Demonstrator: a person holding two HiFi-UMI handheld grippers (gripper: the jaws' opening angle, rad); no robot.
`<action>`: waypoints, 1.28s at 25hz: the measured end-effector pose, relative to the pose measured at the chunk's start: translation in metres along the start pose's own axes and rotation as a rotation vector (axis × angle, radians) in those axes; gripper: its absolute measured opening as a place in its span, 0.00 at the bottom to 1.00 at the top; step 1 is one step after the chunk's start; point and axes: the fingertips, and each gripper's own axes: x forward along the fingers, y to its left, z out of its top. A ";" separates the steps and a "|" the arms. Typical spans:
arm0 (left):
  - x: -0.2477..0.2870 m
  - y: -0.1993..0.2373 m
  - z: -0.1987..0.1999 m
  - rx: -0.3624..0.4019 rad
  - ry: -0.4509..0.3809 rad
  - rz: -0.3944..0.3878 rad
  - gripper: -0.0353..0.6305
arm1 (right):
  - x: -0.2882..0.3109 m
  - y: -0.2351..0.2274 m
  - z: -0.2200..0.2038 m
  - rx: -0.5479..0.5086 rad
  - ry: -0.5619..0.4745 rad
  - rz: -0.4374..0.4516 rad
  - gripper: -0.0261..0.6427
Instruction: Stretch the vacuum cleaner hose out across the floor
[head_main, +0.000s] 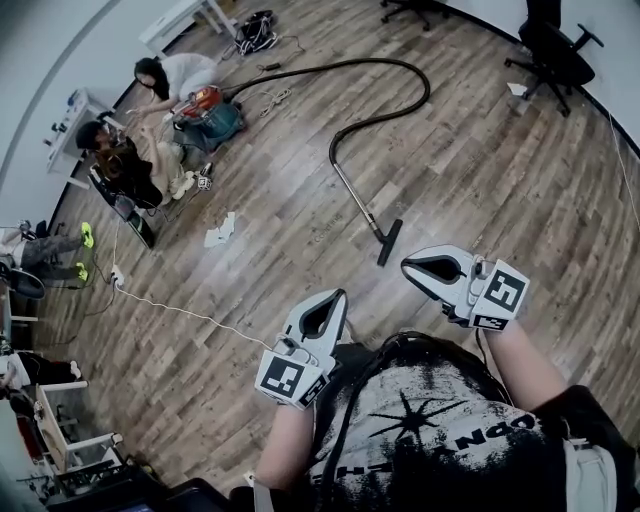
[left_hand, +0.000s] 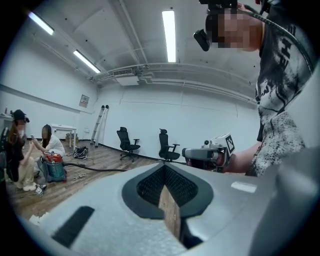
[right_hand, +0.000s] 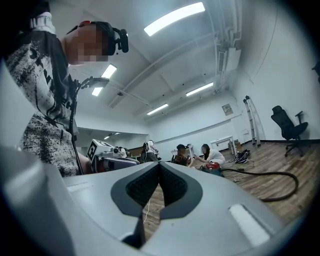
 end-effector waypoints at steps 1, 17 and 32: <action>-0.002 0.007 0.000 0.000 0.001 -0.004 0.06 | 0.007 0.000 0.000 -0.001 0.002 -0.004 0.05; -0.056 0.146 0.009 0.033 0.027 -0.099 0.06 | 0.158 -0.007 -0.008 -0.050 0.036 -0.105 0.05; -0.106 0.253 -0.007 0.042 0.035 -0.131 0.06 | 0.277 -0.011 -0.023 -0.094 0.101 -0.157 0.05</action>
